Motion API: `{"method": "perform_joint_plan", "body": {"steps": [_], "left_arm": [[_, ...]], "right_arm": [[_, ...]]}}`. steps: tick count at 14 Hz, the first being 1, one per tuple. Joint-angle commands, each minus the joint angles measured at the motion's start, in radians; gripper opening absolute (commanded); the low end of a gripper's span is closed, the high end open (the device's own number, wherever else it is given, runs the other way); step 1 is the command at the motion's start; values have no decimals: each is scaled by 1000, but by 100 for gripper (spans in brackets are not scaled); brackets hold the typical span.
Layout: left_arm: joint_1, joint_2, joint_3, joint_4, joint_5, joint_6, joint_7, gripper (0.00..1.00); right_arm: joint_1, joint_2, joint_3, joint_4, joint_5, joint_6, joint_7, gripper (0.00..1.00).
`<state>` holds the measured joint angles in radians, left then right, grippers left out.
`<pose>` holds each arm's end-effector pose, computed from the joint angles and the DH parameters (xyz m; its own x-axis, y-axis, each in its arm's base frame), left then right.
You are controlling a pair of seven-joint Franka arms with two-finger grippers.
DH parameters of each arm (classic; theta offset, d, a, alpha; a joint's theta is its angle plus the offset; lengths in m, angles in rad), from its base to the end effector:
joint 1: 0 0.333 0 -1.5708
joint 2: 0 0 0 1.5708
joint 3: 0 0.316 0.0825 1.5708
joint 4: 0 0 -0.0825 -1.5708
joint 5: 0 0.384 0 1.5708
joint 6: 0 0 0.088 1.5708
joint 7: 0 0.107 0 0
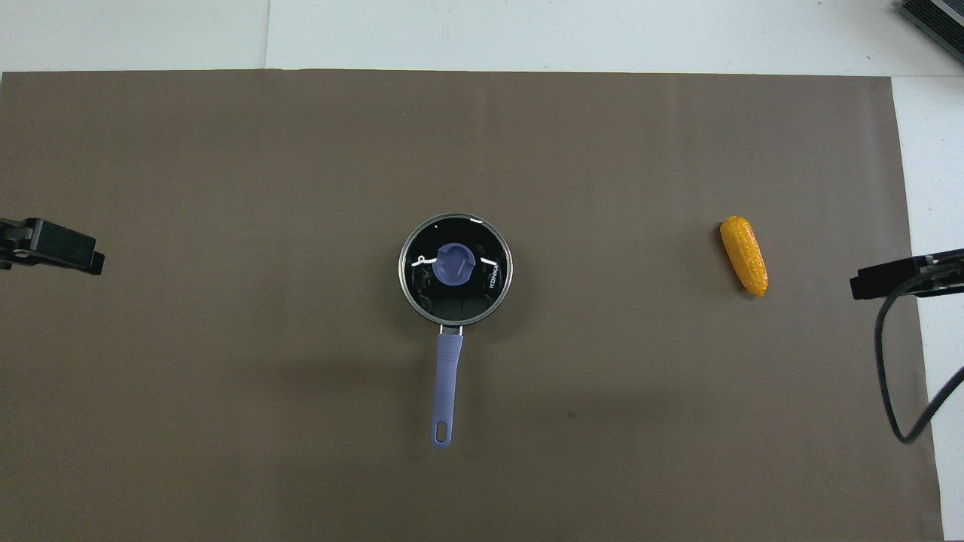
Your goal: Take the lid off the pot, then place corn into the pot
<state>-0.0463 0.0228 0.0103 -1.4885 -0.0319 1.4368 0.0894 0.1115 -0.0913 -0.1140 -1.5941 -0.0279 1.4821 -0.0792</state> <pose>0.5474 -0.0235 0.6390 0.9891 -0.1291 -0.0712 -0.1267 -0.9912 0.0381 0.5168 -0.0076 0.6545 0.9969 0.0748 -0.0226 0.0752 -0.9970 0.0157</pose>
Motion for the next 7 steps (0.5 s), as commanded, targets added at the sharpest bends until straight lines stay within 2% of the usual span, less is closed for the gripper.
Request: {"method": "perform_joint_plan", "body": {"steps": [1, 7], "left_arm": [[-1, -26, 2, -30, 3, -10, -4, 100], [2, -23, 2, -27, 3, -4, 1, 100]], "right_arm": [[-7, -16, 2, -10, -1, -13, -19, 100], [-6, -16, 2, -10, -1, -13, -19, 100]]}}
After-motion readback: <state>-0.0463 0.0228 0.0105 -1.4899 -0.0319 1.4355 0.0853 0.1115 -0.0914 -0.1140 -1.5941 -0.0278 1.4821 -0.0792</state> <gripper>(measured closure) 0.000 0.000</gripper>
